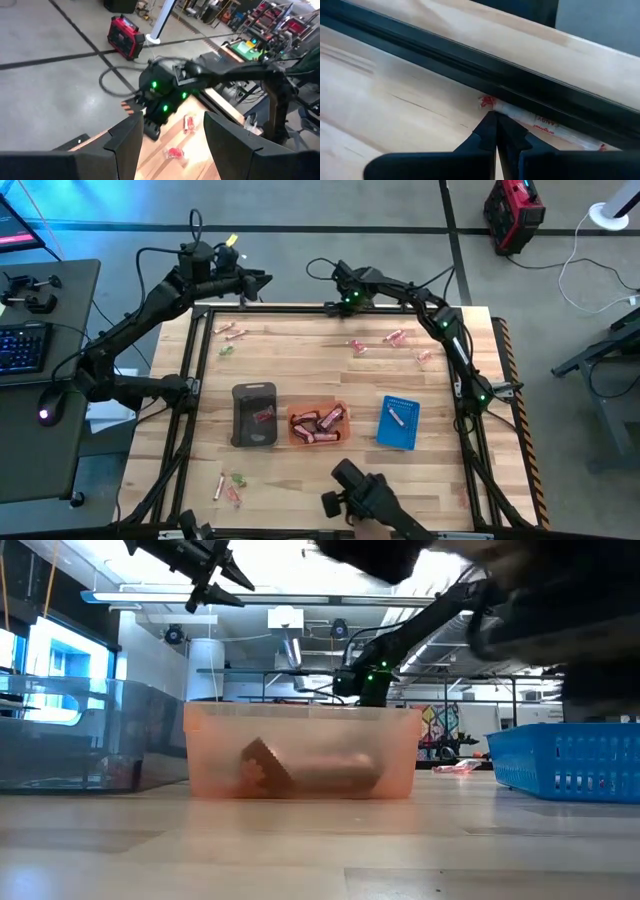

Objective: Sort candy by brand, put in halloween buckets
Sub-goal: Put the white candy stick into the blue bin

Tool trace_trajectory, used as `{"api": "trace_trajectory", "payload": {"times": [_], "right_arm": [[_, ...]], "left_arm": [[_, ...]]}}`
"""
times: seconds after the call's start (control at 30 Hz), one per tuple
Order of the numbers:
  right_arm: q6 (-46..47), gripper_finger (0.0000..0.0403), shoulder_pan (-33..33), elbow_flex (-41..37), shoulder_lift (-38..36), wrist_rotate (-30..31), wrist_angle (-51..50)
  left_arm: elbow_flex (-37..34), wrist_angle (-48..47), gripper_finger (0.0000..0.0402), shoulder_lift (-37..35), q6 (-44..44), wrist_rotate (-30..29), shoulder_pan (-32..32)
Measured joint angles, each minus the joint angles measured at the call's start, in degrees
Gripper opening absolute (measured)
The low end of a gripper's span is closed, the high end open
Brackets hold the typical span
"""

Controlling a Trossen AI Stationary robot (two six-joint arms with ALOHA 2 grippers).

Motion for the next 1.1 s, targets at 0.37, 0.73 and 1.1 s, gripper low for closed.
{"api": "trace_trajectory", "payload": {"times": [0.37, 0.73, 1.1], "right_arm": [[-16.76, 0.0, -0.85, -0.09, -5.41, 6.48, -18.04], [-11.86, 0.0, -3.66, -0.05, -5.69, -4.67, -7.77], [-6.11, 0.0, -0.55, -0.09, -1.14, 0.0, -0.01]], "left_arm": [[0.0, -0.97, 0.02, 0.0, 0.04, -0.22, -0.02], [0.0, -0.88, 0.02, 0.0, 0.04, -0.2, -0.02], [0.0, -0.88, 0.02, 0.0, 0.06, -0.2, -0.02]]}}
